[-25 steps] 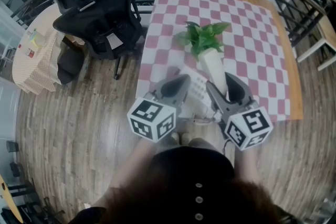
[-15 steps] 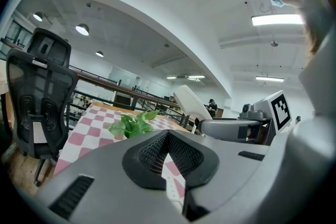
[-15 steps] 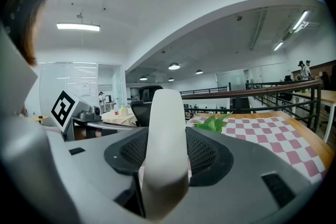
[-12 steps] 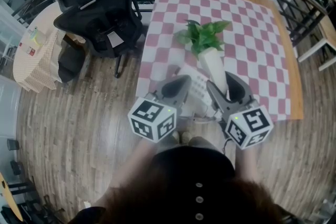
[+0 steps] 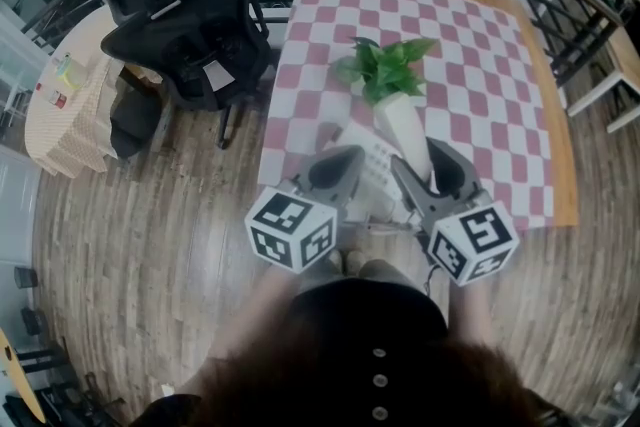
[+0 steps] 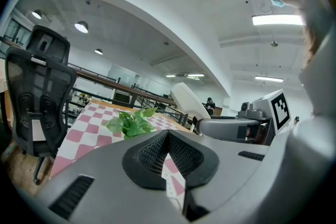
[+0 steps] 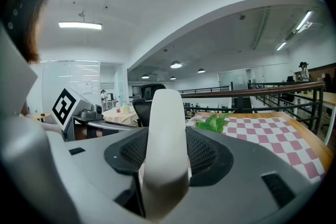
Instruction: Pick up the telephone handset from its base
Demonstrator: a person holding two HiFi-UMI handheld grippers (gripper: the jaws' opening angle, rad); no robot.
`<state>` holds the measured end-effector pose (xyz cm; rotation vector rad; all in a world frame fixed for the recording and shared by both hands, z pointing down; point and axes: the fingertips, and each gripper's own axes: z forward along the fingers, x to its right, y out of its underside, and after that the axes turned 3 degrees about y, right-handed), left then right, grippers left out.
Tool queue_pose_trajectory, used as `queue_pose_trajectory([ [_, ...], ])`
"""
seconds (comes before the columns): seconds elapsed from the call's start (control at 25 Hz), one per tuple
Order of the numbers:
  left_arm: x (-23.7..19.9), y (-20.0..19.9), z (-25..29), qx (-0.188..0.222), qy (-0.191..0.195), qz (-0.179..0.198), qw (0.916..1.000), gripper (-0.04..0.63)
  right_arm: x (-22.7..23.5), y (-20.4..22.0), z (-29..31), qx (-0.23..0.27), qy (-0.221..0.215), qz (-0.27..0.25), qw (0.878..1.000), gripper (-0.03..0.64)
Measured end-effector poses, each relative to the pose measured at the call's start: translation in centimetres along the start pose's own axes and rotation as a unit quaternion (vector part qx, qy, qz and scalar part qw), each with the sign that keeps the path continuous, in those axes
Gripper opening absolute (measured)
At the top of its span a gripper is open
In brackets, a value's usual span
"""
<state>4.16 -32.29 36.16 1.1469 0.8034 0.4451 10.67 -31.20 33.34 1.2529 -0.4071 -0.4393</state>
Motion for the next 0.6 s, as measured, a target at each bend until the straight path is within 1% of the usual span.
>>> queue_pose_trajectory([
  [0.6, -0.5, 0.04, -0.1, 0.005, -0.002, -0.004, 1.0, 0.006, -0.18, 0.08, 0.2, 0.0, 0.003, -0.003, 1.0, 0.221],
])
